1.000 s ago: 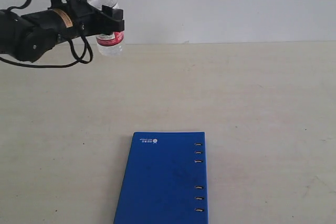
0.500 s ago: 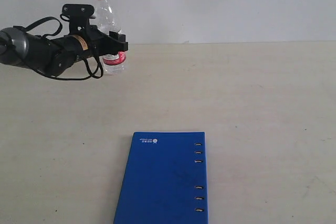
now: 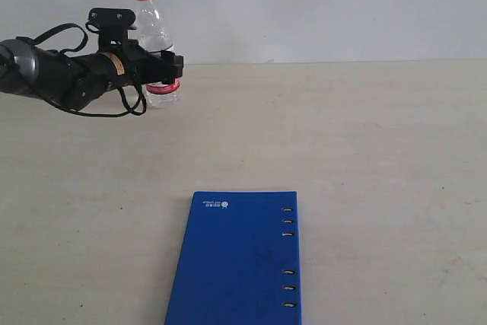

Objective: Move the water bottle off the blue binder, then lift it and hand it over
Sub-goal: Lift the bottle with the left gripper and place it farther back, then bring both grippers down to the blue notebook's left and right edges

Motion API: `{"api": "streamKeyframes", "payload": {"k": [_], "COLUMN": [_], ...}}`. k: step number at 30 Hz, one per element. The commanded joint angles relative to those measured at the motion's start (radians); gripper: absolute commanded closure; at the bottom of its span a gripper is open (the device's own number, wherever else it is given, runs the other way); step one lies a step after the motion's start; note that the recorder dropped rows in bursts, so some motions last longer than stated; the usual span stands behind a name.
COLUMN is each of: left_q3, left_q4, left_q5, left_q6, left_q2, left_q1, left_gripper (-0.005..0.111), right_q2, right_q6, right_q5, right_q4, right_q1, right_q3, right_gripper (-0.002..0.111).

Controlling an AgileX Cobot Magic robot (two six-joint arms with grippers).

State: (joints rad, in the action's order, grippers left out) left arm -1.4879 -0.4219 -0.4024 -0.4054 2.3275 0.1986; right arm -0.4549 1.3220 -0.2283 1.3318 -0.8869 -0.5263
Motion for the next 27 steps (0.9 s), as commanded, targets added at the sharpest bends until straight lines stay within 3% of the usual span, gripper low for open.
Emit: {"api": "streamKeyframes", "payload": {"k": [1,6,20,24,27], "left_q3": [-0.005,0.075,0.52,0.603,0.679], "left_q4": [-0.027,-0.248,-0.255,-0.25,-0.271], "left_q5": [0.129,0.198,0.194,0.2,0.249], "left_q6": [-0.077,-0.129,-0.153,-0.251,-0.341], "left_q2": [-0.043,-0.166,-0.523,-0.609,-0.66], "left_q1": [0.0,0.031,0.055,0.058,0.058], "left_gripper": [0.025,0.025,0.029,0.029,0.04], "right_q2": [0.002,0.002,0.002,0.002,0.002], "right_q6": [0.001,0.001,0.022,0.022,0.022], "right_q5": [-0.005,-0.005,-0.019,-0.023,-0.062], "right_q4": [-0.003,-0.003,0.018,0.027,0.032], "right_q1": [-0.003,-0.003,-0.003,-0.003,-0.003], "right_q3": [0.002,0.002,0.008,0.024,0.04], "right_gripper": [0.106,0.106,0.106,0.106,0.106]}}
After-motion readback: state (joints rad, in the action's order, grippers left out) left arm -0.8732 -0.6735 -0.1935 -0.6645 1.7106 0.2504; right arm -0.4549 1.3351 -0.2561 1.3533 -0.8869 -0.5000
